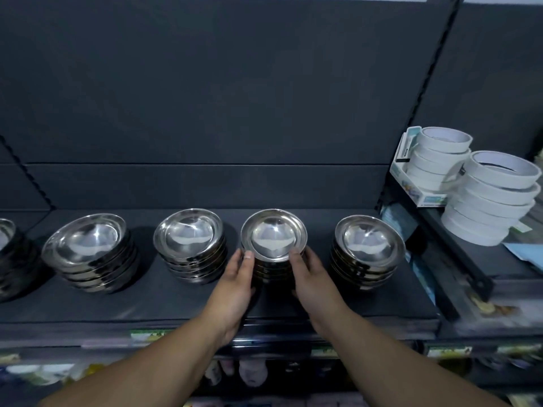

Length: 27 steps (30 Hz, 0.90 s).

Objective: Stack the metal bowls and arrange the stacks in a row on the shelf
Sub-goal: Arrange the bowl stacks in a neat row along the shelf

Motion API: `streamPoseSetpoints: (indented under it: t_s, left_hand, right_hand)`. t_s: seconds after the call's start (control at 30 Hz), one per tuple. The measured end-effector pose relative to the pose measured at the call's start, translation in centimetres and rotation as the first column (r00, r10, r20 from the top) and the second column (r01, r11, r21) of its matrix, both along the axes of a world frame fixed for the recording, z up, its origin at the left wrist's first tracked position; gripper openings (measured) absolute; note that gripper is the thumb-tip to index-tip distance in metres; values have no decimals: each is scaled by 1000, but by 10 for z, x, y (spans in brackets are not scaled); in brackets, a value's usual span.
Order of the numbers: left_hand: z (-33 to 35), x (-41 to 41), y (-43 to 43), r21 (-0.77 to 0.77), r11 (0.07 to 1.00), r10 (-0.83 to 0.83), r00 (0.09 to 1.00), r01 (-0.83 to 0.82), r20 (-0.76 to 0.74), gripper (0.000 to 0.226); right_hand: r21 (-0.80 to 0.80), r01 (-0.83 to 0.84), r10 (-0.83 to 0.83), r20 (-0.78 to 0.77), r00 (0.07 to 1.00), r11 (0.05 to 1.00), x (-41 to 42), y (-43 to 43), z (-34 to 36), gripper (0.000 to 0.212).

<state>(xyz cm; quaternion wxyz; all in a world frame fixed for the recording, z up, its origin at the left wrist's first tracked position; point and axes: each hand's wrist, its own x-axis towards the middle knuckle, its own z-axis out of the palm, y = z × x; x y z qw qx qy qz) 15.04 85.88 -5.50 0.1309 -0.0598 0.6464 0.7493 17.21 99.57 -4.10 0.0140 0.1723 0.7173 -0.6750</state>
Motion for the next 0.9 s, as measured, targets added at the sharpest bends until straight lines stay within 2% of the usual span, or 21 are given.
streamPoseSetpoints:
  t_s: [0.07,0.17,0.27,0.33,0.4,0.5,0.57,0.6,0.73,0.8,0.9]
  left_hand:
    - [-1,2,-1,-16,1000,-9,1000,9,-10,65]
    - [-4,3,-4,-78,997,-14,1000,12,-27,87]
    - [-5,8,-7,-197,980,-19,999,12,-34,103]
    - [-3,17,-9,-315,949,-48,996,24,-71,85]
    - [-4,26,-13,-399,917,-39,991,-16,-128,55]
    - [-8,39,-25,-474,861,84,970,-187,-230,26]
    - [-9,46,-38,-478,823,194,943,-306,-270,6]
    - [-9,48,-46,-467,809,248,928,-357,-278,1]
    - [-5,48,-83,-430,741,423,856,-515,-297,16]
    - [-2,45,-107,-408,725,472,831,-555,-294,20]
    - [-2,39,-149,-373,728,511,818,-575,-264,18]
  right_hand:
    - [42,-19,19,-7,1000,999,1,3,-1,65]
    - [109,-53,57,-32,998,993,5,8,2,60]
    - [182,-82,89,-33,995,980,9,12,-4,76]
    - [250,-78,81,0,997,965,16,13,-9,73]
    - [350,-56,52,20,998,935,24,14,-16,54]
    - [492,-114,128,5,992,863,30,13,-26,40]
    - [525,-157,196,-20,980,836,29,7,-27,36]
    - [531,-183,232,-27,972,828,29,1,-26,35]
    - [472,-301,342,-3,940,829,24,-35,-23,44]
    - [384,-312,331,17,943,869,21,-59,-18,58]
    - [209,-197,204,-15,979,958,13,-97,-12,71]
